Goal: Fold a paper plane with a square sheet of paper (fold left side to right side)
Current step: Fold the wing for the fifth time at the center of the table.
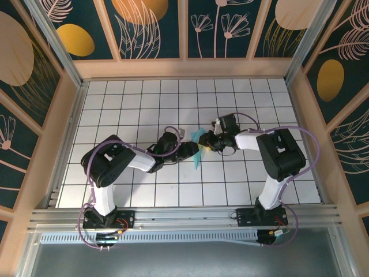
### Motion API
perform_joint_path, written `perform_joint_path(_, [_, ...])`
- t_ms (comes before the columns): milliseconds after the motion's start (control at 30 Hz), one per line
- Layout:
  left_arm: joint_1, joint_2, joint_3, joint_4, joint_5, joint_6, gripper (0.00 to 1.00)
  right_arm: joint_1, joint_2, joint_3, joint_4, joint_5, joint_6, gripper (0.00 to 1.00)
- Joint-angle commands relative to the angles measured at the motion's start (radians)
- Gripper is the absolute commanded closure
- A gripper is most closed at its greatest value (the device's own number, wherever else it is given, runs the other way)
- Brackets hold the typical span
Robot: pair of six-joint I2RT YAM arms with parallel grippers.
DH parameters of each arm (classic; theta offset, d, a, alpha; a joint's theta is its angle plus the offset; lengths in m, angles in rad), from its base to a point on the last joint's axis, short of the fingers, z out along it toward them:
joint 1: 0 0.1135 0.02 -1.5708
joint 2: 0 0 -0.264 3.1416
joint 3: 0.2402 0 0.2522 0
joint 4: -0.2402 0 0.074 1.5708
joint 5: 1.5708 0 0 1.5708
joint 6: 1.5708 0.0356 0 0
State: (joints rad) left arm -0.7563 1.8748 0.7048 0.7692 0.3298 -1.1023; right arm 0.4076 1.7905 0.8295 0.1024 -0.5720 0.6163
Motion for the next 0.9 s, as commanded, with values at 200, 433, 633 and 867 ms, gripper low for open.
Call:
perform_joint_path(200, [0.030,0.023,0.039,-0.053,0.005,0.012,0.55,0.007,0.019,0.017,-0.031,0.031,-0.013,0.67])
perform_joint_path(433, [0.030,0.068,0.069,-0.033,0.025,0.005,0.64,0.007,0.017,0.017,-0.032,0.031,-0.015,0.67])
perform_joint_path(633, [0.030,0.086,0.103,-0.080,0.005,0.029,0.75,0.009,0.020,0.017,-0.035,0.031,-0.015,0.67])
perform_joint_path(867, [0.030,0.096,0.128,-0.142,-0.019,0.062,0.81,0.009,0.023,0.028,-0.064,0.052,-0.032,0.67])
